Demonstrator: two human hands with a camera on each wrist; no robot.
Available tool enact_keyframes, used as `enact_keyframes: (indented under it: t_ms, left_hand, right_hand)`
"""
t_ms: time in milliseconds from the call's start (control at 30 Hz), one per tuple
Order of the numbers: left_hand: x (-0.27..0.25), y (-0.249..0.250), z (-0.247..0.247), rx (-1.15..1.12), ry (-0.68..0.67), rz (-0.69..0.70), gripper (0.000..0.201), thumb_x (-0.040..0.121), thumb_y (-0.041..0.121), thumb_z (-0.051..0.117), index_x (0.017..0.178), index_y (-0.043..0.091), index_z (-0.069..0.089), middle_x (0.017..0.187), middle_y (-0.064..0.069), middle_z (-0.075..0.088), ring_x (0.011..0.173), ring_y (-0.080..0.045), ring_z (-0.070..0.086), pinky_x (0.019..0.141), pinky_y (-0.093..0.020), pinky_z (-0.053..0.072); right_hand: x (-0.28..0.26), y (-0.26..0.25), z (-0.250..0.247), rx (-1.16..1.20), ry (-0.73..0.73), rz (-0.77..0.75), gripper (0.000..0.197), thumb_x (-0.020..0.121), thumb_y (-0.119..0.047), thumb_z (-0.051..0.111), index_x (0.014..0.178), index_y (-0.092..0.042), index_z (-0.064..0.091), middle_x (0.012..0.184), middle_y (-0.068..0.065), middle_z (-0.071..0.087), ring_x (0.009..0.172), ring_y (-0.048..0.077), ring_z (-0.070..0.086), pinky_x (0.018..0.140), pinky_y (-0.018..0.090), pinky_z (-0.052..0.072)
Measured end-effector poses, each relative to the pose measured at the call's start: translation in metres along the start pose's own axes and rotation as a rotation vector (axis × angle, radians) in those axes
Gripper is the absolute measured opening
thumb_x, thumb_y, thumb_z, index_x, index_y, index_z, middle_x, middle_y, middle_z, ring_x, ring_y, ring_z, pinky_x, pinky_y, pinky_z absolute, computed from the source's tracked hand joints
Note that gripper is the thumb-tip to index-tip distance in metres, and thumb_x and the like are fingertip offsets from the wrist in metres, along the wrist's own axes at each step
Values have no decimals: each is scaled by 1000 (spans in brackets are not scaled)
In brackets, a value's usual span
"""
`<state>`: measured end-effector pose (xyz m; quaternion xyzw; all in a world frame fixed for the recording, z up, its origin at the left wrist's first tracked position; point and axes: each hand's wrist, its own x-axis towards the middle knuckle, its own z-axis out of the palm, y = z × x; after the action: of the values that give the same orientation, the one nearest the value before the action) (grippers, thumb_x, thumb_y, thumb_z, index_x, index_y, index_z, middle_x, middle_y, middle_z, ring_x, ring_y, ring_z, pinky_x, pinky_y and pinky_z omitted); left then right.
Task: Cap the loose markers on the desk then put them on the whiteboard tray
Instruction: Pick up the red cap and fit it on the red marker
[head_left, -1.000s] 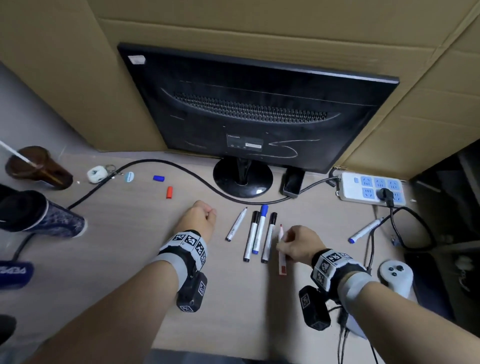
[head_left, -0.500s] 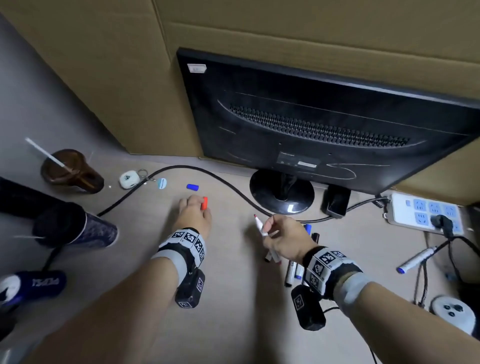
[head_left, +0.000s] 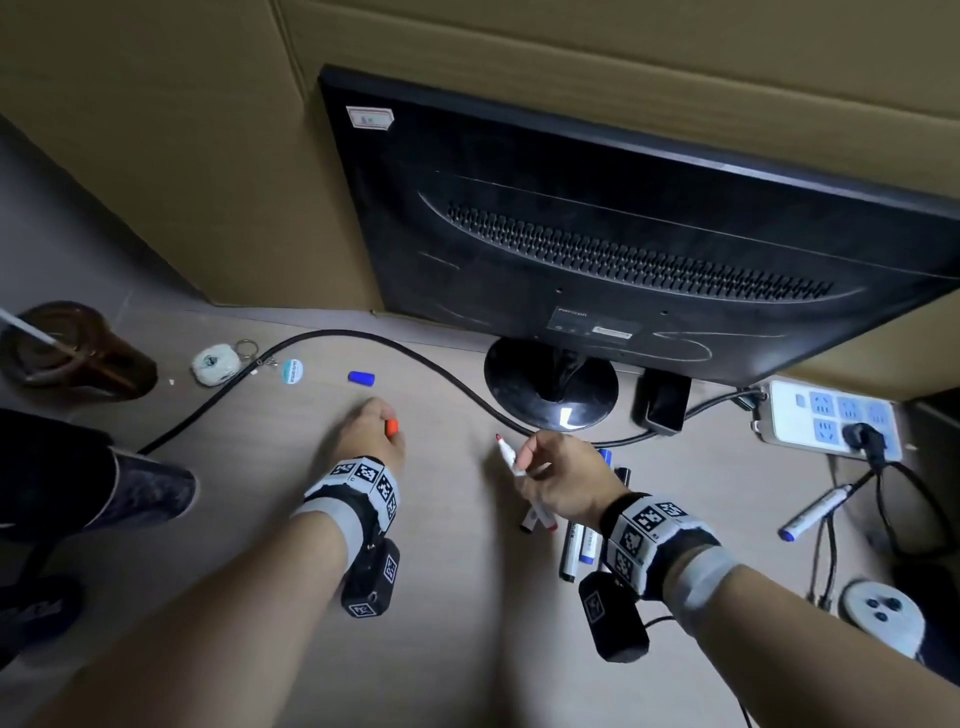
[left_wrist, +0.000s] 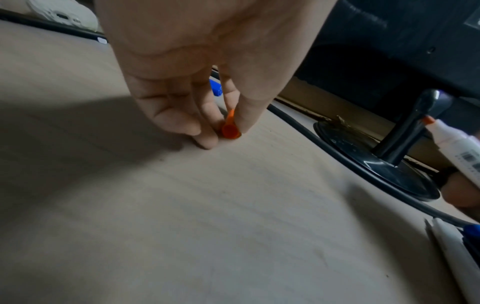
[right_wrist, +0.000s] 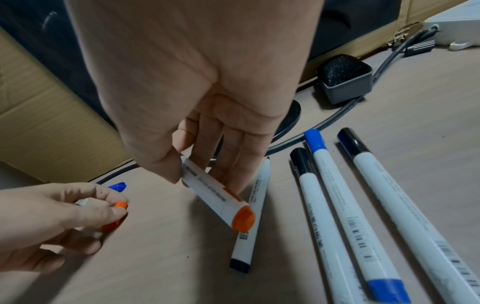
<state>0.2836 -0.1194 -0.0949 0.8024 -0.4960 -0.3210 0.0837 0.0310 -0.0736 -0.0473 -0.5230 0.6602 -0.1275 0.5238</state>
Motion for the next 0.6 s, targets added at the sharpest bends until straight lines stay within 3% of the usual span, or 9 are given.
enact_keyframes:
  t_ms: [67, 167, 267, 333, 400, 500, 600]
  left_hand:
    - [-8, -2, 0, 0, -26, -8, 9, 92, 17, 62, 99, 22, 63, 87, 0, 69, 72, -23, 59, 64, -23, 39]
    - [-16, -3, 0, -17, -67, 10, 14, 92, 21, 61, 101, 30, 66, 84, 6, 70, 74, -21, 63, 68, -21, 43]
    - [-27, -1, 2, -162, -127, -30, 12, 89, 20, 63, 99, 26, 65, 84, 0, 75, 72, -26, 72, 73, -32, 59]
    - [-39, 5, 3, -390, -170, -85, 16, 91, 9, 63, 104, 18, 61, 83, -9, 73, 60, -28, 69, 67, -41, 64]
    - [-54, 16, 1, -544, -227, -142, 19, 94, 0, 60, 112, 8, 57, 76, -11, 66, 53, -23, 59, 55, -33, 57]
    - [-80, 33, -5, -629, -323, -164, 13, 99, -1, 53, 102, 11, 56, 71, -10, 60, 53, -19, 52, 41, -20, 48]
    - [-101, 46, -9, -677, -354, -151, 13, 101, 1, 54, 94, 11, 57, 71, -12, 61, 51, -18, 51, 40, -18, 44]
  right_hand:
    - [-1, 5, 2, -29, 11, -10, 14, 84, -4, 72, 86, -16, 65, 74, -1, 68, 62, 16, 67, 60, 29, 59]
    - [-7, 12, 4, -29, 7, 3, 15, 85, -7, 74, 95, -14, 65, 78, -5, 70, 58, 8, 68, 54, 20, 54]
    - [-16, 15, 3, -42, 4, -2, 24, 85, -10, 75, 103, -18, 61, 85, -7, 73, 55, 4, 69, 55, 32, 60]
    - [-24, 17, -1, -46, -15, -20, 25, 86, -11, 74, 106, -20, 63, 85, -8, 75, 52, 0, 66, 53, 32, 59]
    - [-33, 18, -6, -65, -61, -68, 18, 88, -17, 74, 104, -23, 71, 88, -3, 79, 56, -1, 66, 55, 23, 54]
    - [-48, 20, -12, -95, -107, -144, 16, 86, -32, 74, 101, -28, 77, 89, -4, 81, 78, 7, 71, 70, 20, 52]
    - [-60, 24, -17, -58, -122, -164, 19, 85, -25, 74, 104, -29, 76, 96, -2, 79, 64, 2, 62, 62, 17, 48]
